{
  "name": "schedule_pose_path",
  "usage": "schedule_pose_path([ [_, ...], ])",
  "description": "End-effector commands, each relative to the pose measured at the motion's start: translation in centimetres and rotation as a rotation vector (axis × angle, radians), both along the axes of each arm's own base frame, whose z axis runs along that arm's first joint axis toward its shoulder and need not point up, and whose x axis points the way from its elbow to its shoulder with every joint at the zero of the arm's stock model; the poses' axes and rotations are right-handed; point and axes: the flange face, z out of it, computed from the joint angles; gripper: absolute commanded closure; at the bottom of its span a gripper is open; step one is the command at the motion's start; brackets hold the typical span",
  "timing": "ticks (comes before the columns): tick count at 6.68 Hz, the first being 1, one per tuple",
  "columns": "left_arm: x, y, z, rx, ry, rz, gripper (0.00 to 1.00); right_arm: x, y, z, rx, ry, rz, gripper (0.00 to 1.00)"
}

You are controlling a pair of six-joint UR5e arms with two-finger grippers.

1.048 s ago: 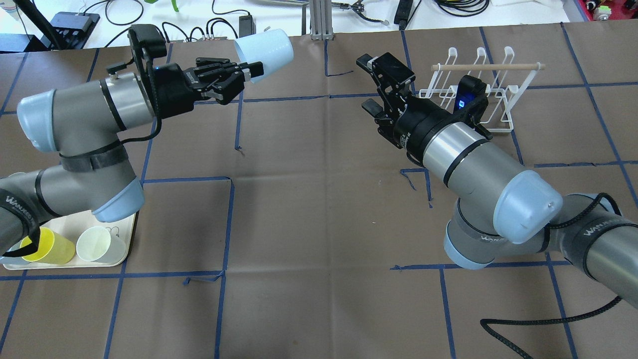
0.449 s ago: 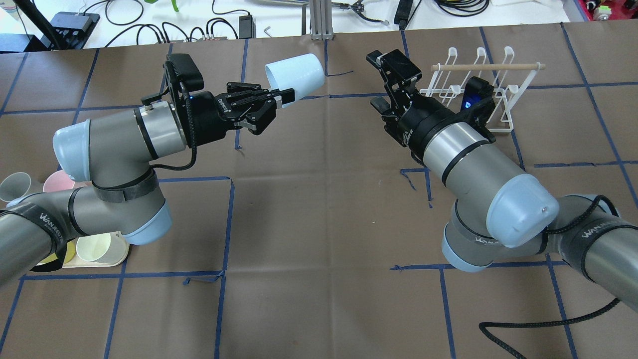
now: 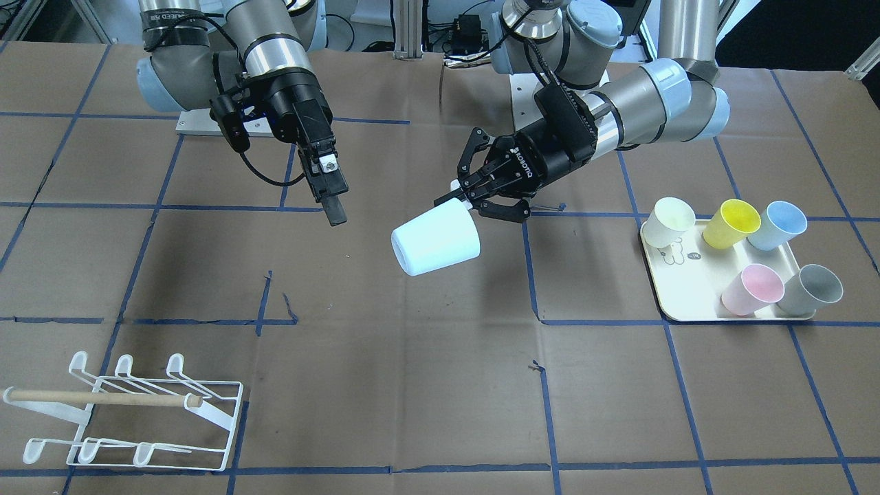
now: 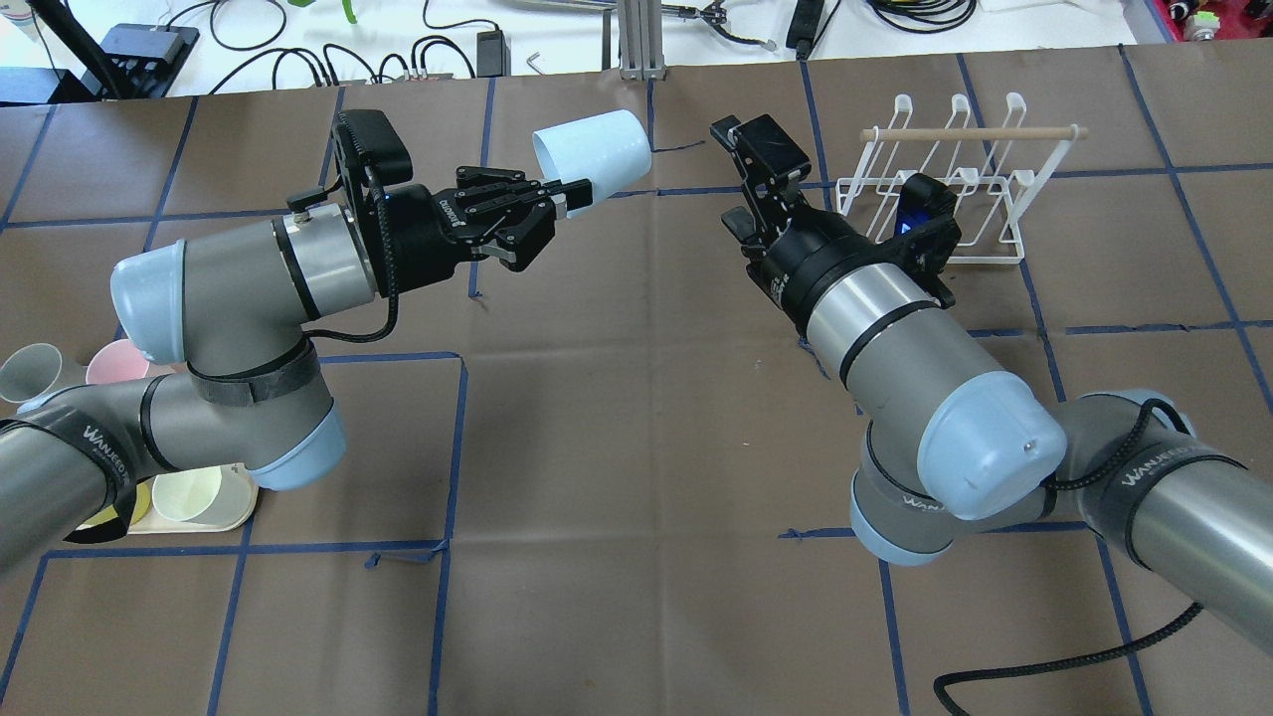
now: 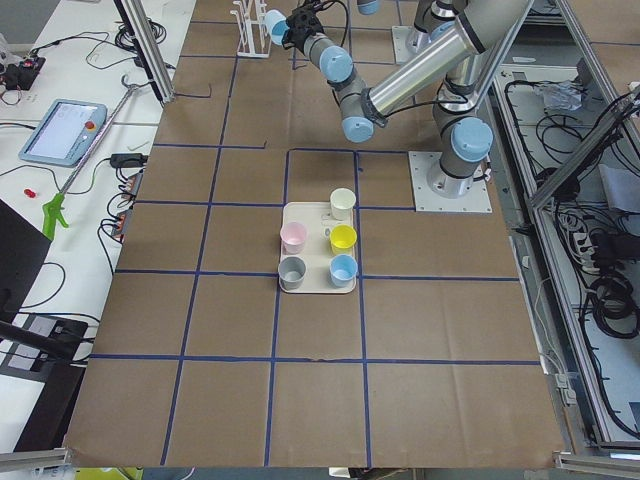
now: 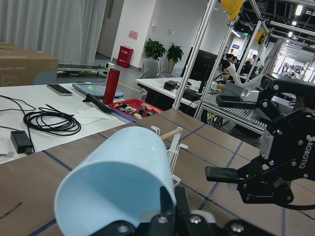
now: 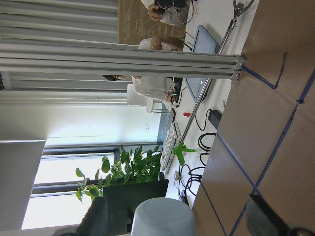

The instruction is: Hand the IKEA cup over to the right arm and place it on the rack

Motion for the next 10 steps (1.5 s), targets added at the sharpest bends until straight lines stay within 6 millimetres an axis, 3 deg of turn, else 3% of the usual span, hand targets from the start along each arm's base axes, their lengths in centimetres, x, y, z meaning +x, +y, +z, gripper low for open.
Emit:
schedule_pose_path([
  [1,0.0,0.0,0.0,0.000,0.000,0.000,0.93,2.0,0.9,-0.4,0.067,-0.068,-0.017,0.01],
  [3,0.0,0.0,0.0,-0.001,-0.003,0.004,0.93,4.1,0.8,-1.5,0.111,-0.103,0.009,0.01],
  [5,0.0,-0.1,-0.1,-0.001,-0.006,0.007,0.93,5.8,-1.3,-1.1,0.104,-0.128,0.026,0.01],
  [7,0.0,-0.1,-0.1,-0.001,-0.006,0.007,0.93,6.5,-3.1,-0.3,0.078,-0.137,0.032,0.01],
  [10,0.0,-0.1,-0.1,-0.001,-0.007,0.009,0.92,7.2,-5.2,-1.2,0.082,-0.138,0.036,0.01],
])
